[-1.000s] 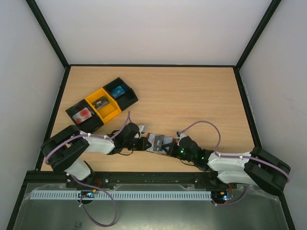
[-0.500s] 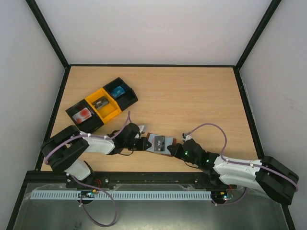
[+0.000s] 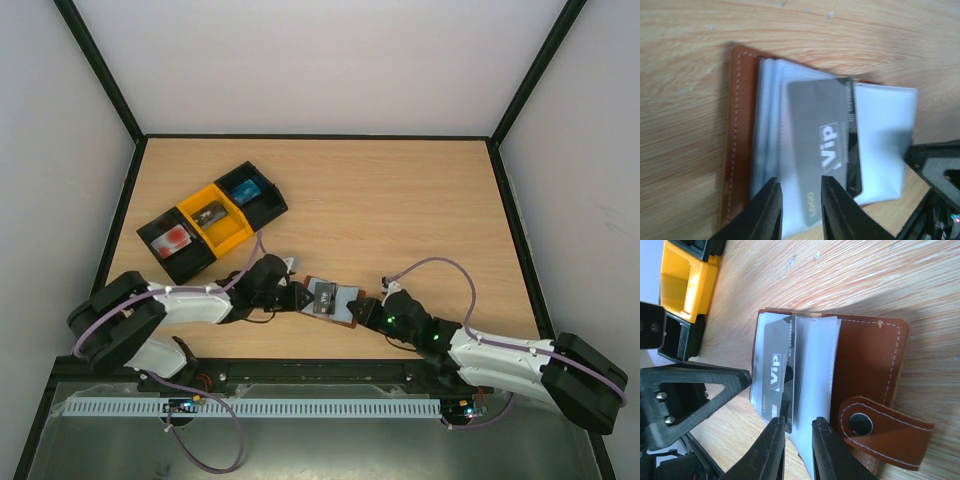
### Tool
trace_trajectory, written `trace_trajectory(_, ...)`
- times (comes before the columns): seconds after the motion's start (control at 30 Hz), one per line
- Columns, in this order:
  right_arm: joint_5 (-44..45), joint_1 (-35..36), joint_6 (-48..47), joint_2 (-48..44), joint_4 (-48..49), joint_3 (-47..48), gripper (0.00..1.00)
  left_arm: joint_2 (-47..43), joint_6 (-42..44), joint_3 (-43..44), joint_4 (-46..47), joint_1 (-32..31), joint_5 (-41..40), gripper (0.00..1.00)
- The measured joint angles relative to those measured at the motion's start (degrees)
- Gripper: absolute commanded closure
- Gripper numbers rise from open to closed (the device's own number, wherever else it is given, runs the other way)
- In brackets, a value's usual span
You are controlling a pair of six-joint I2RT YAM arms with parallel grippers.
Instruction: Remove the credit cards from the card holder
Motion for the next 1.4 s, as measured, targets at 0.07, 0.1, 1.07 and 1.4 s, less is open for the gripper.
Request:
trace_trajectory(0.07, 0.0, -0.2, -0.1, 0.3, 0.2, 0.3, 0.83, -2.2, -0.6, 0.0, -0.8, 0.0, -0.3, 0.66)
trace_trajectory(0.1, -0.1, -0.2, -0.1, 0.7, 0.2, 0.6, 0.83, -3.8, -1.0, -0.1, -1.2, 0.0, -0.4, 0.65)
trace_trajectory(1.07, -5.6, -0.5, -1.7, 25.7, 11.2, 8.6, 0.81, 4.4, 0.2, -2.5, 9.3, 1.8, 9.8, 0.88)
trace_trajectory(1.4, -7.0, -0.5, -1.1, 28.9, 18.4, 7.1, 0.98, 4.4, 0.8, -3.0, 10.1, 1.8, 8.6, 0.87)
